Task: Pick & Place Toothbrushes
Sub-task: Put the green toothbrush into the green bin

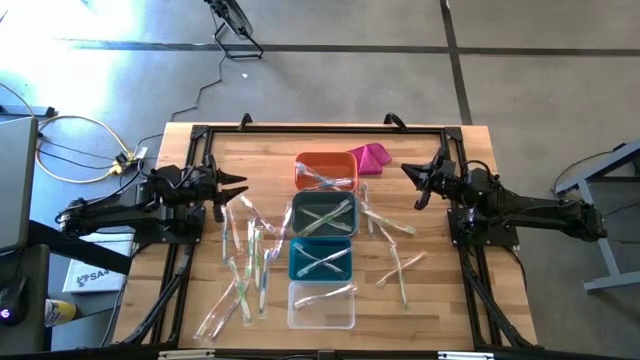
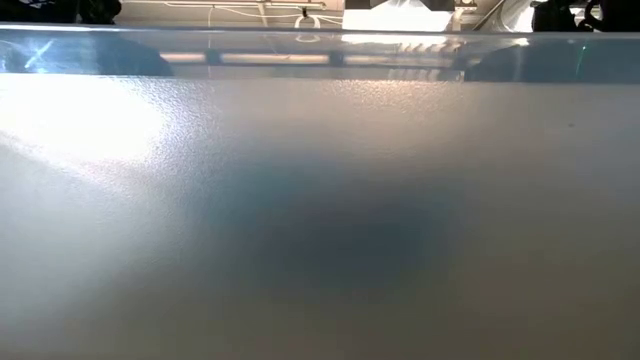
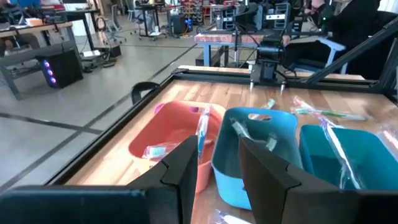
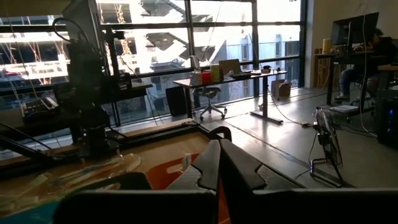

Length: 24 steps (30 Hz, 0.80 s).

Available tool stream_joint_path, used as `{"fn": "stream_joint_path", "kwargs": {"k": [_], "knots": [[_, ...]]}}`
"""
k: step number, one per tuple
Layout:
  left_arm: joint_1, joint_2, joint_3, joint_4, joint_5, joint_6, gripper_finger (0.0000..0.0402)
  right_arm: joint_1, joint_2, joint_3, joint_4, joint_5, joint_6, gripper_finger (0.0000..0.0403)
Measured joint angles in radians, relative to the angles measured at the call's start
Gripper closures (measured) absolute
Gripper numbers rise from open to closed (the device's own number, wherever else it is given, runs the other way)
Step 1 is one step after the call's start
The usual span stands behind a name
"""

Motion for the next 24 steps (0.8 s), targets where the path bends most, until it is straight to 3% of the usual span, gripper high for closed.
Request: {"fn": "stream_joint_path", "kwargs": {"k": [11,18,24], "knots": [[0.0,0.0,0.001,-0.026,-0.006,0.008,0.0289,0.0,0.037,0.0,0.015,-0.099,0.008,0.0398],[0.0,0.0,0.001,-0.018,-0.006,0.057,0.0289,0.013,0.106,0.049,-0.067,0.06,0.087,0.0399],[0.0,0.0,0.001,-0.026,-0.006,0.056,0.0289,0.06,0.255,0.216,-0.25,0.11,0.076,0.04]]}}
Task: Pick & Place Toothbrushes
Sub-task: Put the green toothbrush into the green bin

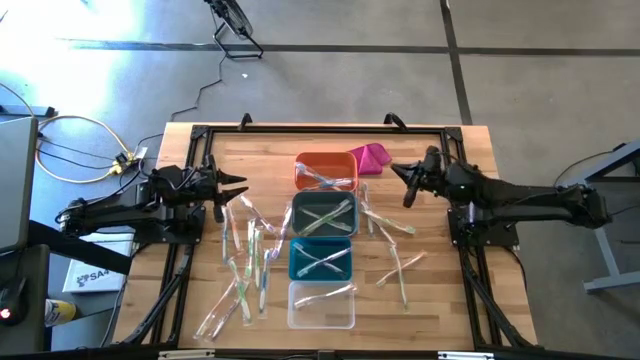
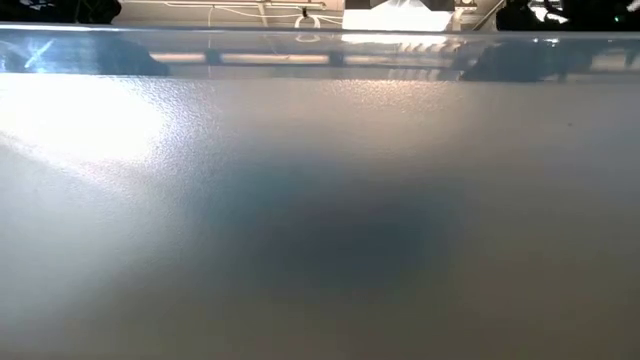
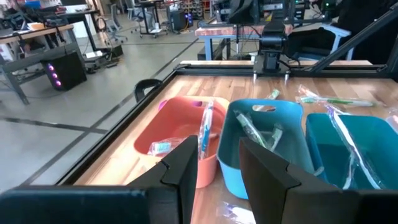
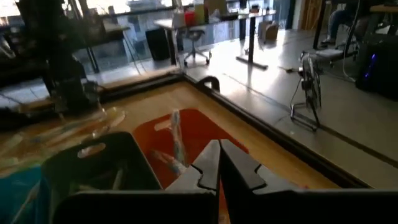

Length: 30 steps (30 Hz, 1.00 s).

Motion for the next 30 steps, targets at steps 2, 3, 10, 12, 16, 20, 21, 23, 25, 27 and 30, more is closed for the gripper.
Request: {"fn": "stream_joint_path", "kwargs": {"k": [2,3,10,12,16,20,21,23,25,27,30], "knots": [[0.0,0.0,0.0,-0.003,0.0,0.001,0.0289,0.017,0.056,0.075,-0.115,0.002,0.008,0.04],[0.0,0.0,0.0,-0.003,0.0,0.001,0.0289,0.026,0.084,0.113,-0.171,0.002,0.018,0.04],[0.0,0.0,0.0,-0.006,0.0,0.002,0.0289,0.084,0.26,0.364,-0.557,-0.011,0.119,0.04],[0.0,0.0,0.0,-0.01,0.0,0.002,0.0289,0.098,0.297,0.409,-0.636,-0.042,0.142,0.04],[0.0,0.0,0.0,-0.011,0.0,0.004,0.0289,0.121,0.363,0.462,-0.759,-0.152,0.222,0.04],[0.0,0.0,0.0,-0.013,0.0,0.004,0.0289,0.147,0.417,0.472,-0.872,-0.236,0.291,0.04],[0.0,0.0,0.0,-0.017,0.0,0.004,0.0289,0.155,0.431,0.472,-0.896,-0.248,0.293,0.04],[0.0,0.0,0.0,-0.025,0.0,0.004,0.0289,0.167,0.46,0.472,-0.941,-0.265,0.304,0.04],[0.0,0.0,0.0,-0.032,-0.005,0.004,0.0289,0.173,0.488,0.472,-0.973,-0.27,0.339,0.04],[0.0,0.0,0.0,-0.033,-0.016,0.004,0.0289,0.172,0.515,0.472,-0.983,-0.271,0.368,0.0399],[0.0,0.0,0.0,-0.033,-0.028,0.004,0.0289,0.172,0.552,0.472,-0.984,-0.29,0.369,0.0386]]}}
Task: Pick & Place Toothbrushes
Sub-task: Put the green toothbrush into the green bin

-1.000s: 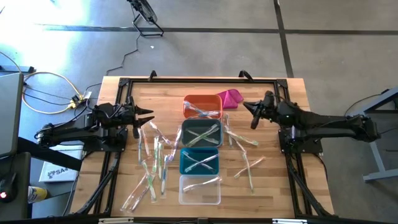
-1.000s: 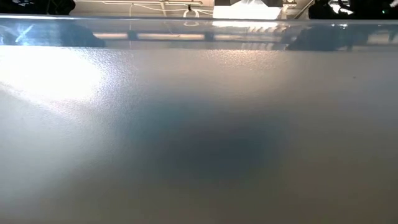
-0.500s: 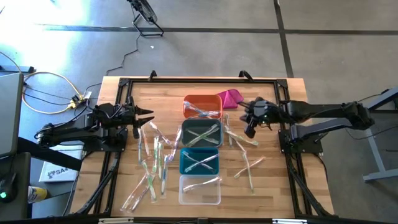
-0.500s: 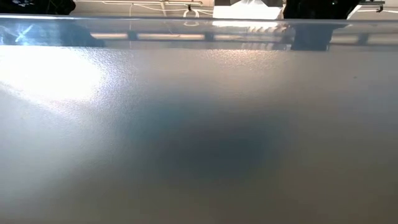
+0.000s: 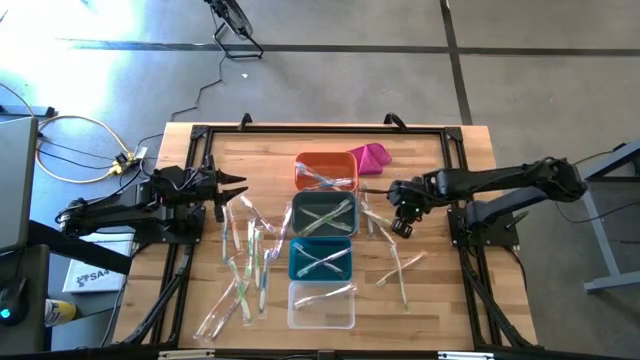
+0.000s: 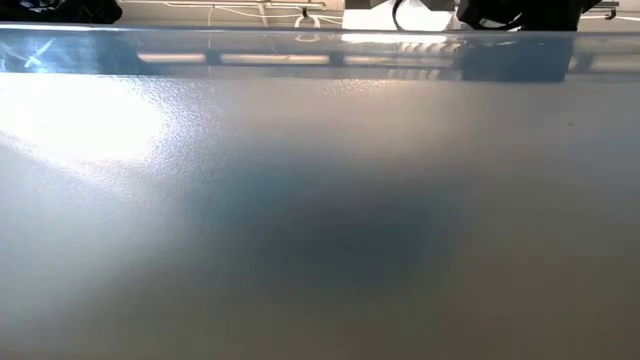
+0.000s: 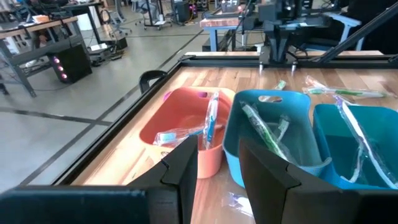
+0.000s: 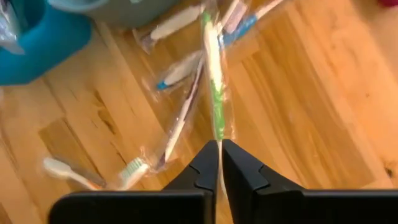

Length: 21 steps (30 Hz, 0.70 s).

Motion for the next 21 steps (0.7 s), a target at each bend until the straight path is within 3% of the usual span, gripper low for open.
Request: {"fn": "stream_joint_path", "kwargs": {"k": [12,21], "knots": [[0.0,0.0,0.0,0.0,-0.002,0.0,0.0289,0.0,0.15,0.0,0.003,-0.005,0.0,0.0268],[0.0,0.0,0.0,-0.011,-0.002,-0.001,0.0289,0.0,0.252,0.0,0.006,-0.005,-0.035,0.0265]]}}
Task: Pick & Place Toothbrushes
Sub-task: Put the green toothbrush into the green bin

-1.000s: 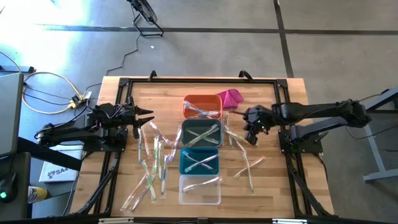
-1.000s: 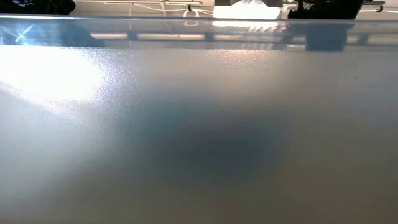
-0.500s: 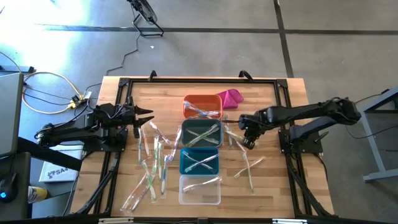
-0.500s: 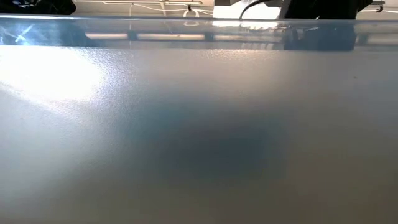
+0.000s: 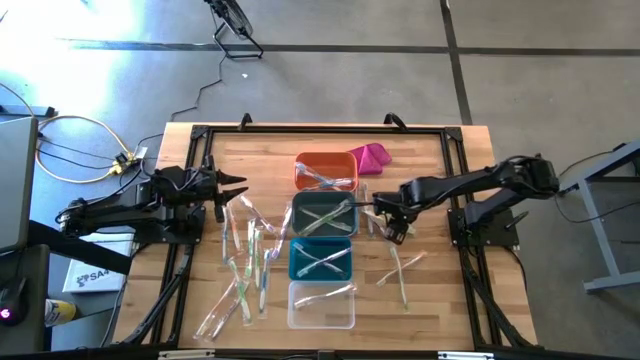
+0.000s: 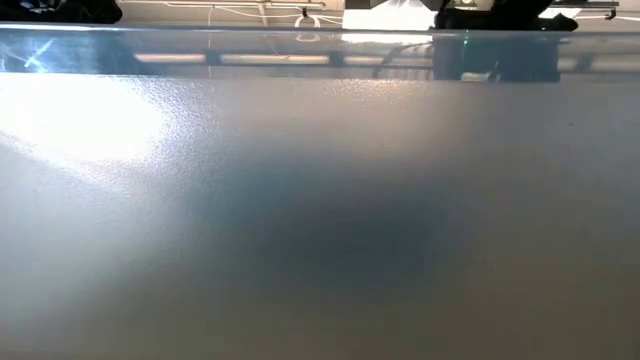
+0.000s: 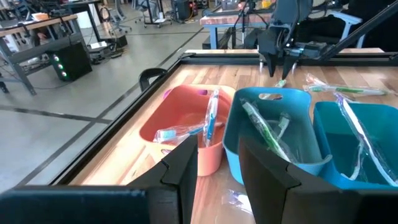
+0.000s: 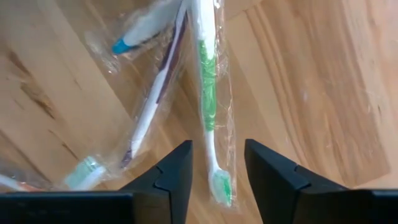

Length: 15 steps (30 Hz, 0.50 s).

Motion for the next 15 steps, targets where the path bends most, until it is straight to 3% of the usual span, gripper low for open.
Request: {"fn": "stream_joint_path", "kwargs": {"k": [15], "knots": [[0.0,0.0,0.0,-0.012,0.0,-0.006,0.0289,0.0,0.075,-0.07,0.119,-0.027,-0.046,0.0269]]}}
